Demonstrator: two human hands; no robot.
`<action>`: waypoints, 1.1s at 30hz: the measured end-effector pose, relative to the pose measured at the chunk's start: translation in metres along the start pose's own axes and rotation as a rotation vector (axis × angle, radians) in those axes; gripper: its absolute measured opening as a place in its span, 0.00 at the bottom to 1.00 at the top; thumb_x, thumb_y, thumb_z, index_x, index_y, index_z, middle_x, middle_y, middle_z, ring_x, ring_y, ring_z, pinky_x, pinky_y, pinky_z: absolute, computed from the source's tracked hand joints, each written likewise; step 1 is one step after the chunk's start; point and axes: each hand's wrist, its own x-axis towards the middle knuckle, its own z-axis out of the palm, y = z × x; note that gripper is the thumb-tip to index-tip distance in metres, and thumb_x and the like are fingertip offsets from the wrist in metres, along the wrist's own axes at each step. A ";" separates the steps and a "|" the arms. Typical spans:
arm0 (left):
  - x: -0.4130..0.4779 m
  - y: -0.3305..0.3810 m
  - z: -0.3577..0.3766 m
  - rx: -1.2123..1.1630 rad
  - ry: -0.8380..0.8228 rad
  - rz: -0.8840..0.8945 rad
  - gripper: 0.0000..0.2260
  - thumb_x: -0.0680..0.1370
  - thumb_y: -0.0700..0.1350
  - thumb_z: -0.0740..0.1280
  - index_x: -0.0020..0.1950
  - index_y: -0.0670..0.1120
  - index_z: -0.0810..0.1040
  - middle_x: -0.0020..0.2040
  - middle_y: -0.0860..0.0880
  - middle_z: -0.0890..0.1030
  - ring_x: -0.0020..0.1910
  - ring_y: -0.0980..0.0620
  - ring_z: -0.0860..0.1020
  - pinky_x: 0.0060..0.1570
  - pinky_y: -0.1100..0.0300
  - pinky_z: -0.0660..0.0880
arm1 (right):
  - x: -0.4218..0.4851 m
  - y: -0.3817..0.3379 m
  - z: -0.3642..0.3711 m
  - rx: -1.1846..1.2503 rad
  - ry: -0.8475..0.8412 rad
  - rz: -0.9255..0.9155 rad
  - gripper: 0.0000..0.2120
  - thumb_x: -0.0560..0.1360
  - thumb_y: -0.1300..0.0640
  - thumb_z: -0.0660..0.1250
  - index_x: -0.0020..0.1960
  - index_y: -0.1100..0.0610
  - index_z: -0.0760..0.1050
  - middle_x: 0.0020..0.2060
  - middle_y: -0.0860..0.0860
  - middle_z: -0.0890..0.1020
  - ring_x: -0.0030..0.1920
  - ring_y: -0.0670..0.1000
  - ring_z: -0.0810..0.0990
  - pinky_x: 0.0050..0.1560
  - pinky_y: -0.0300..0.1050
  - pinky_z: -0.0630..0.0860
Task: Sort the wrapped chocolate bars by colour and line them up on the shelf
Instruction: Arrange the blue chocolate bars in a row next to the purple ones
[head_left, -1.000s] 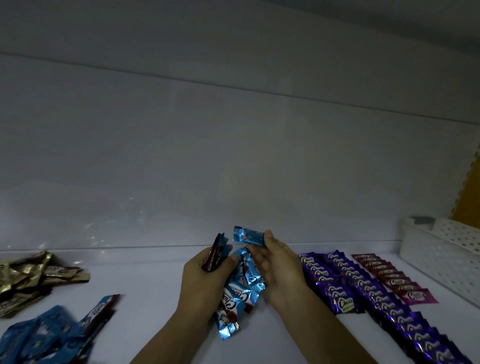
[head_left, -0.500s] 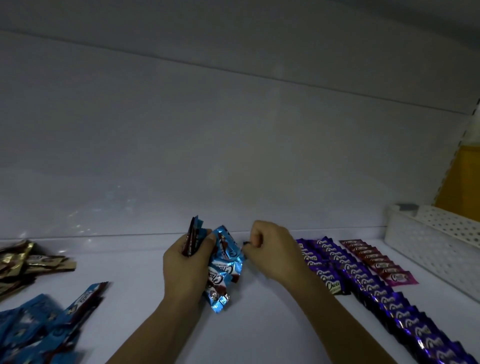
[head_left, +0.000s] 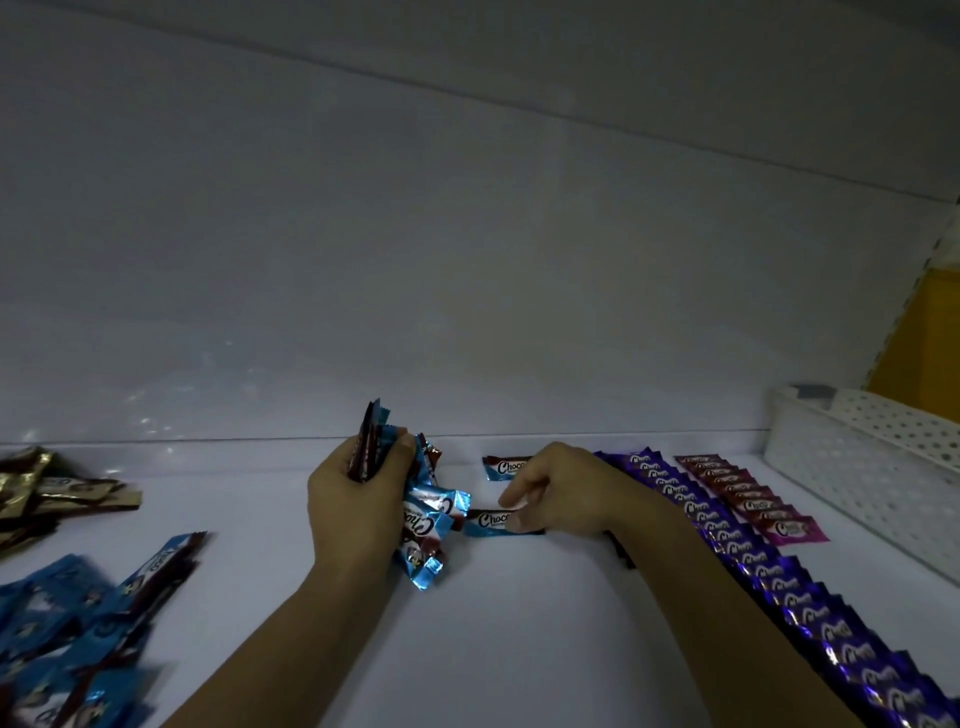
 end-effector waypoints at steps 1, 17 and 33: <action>-0.001 0.000 0.000 0.005 -0.003 -0.002 0.04 0.76 0.42 0.70 0.43 0.44 0.82 0.40 0.43 0.85 0.42 0.35 0.82 0.46 0.35 0.79 | 0.000 0.000 0.000 -0.011 0.013 -0.006 0.11 0.69 0.57 0.76 0.50 0.54 0.83 0.37 0.47 0.78 0.35 0.42 0.75 0.34 0.30 0.69; 0.006 -0.004 -0.005 -0.022 0.116 0.000 0.04 0.75 0.45 0.71 0.41 0.47 0.83 0.38 0.47 0.85 0.40 0.42 0.83 0.46 0.43 0.80 | 0.018 0.012 0.018 -0.461 0.489 0.024 0.11 0.78 0.53 0.64 0.59 0.47 0.78 0.54 0.50 0.76 0.54 0.51 0.74 0.53 0.44 0.65; 0.011 -0.006 -0.011 0.051 0.188 0.059 0.09 0.75 0.46 0.70 0.34 0.53 0.81 0.30 0.52 0.81 0.31 0.51 0.79 0.36 0.54 0.75 | 0.019 0.008 0.026 -0.436 0.426 0.008 0.19 0.77 0.60 0.62 0.66 0.47 0.73 0.56 0.54 0.73 0.58 0.54 0.72 0.57 0.47 0.67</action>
